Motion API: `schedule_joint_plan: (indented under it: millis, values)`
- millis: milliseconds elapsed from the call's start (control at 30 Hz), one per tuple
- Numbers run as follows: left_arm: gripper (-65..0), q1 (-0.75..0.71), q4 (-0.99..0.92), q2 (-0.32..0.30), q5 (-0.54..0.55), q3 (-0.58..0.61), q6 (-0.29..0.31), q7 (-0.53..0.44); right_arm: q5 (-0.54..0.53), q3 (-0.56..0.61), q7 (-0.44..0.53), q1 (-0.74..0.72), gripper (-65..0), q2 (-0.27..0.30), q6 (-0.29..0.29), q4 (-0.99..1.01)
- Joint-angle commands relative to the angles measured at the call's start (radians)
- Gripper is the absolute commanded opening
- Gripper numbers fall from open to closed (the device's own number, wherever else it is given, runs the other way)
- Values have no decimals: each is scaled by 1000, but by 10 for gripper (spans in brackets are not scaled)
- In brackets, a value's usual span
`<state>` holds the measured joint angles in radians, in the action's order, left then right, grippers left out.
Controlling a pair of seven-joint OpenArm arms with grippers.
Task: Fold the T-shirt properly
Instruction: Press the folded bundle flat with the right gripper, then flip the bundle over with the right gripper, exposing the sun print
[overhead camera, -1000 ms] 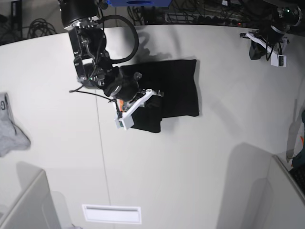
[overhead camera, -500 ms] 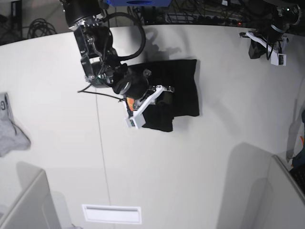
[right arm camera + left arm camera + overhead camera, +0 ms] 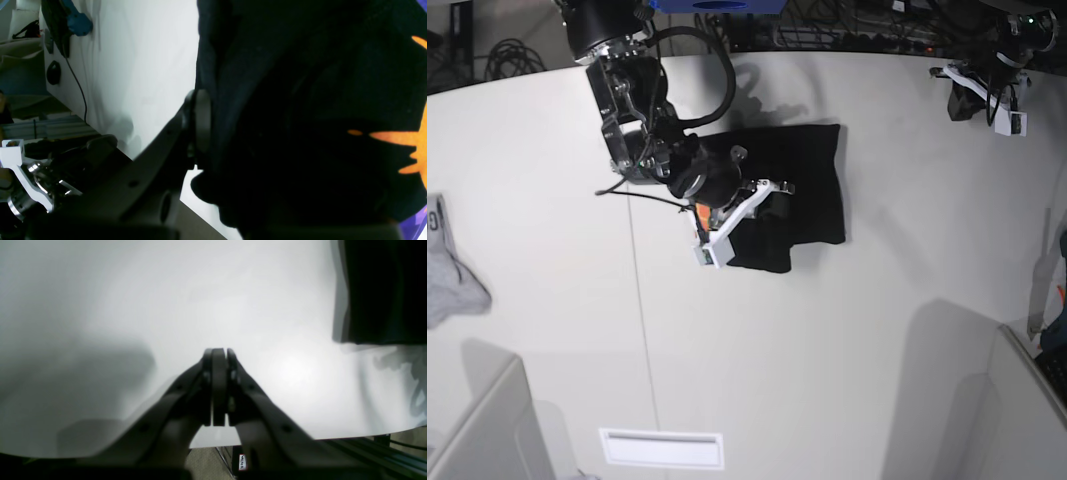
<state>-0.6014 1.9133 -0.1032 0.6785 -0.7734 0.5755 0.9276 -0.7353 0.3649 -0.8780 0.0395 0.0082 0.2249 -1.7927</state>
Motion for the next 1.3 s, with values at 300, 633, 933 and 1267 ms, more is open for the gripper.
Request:
schedule_joint_plan:
  millis: [300, 633, 933, 1267]
  values:
    - [-650, -4, 13, -13, 13, -11, 5, -18, -17, 3, 9, -19, -344, -6, -6, 41]
    - [-650, -4, 13, -13, 13, -14, 5, -18, -17, 127, 9, -57, -344, -7, -6, 87]
    - [-650, -4, 13, -13, 13, -14, 5, -22, -25, 421, 4, -203, -344, -7, -6, 175]
    - [-650, 16, 13, -19, 13, -18, 5, -20, -17, 487, -169, -275, -347, -32, 1, -19]
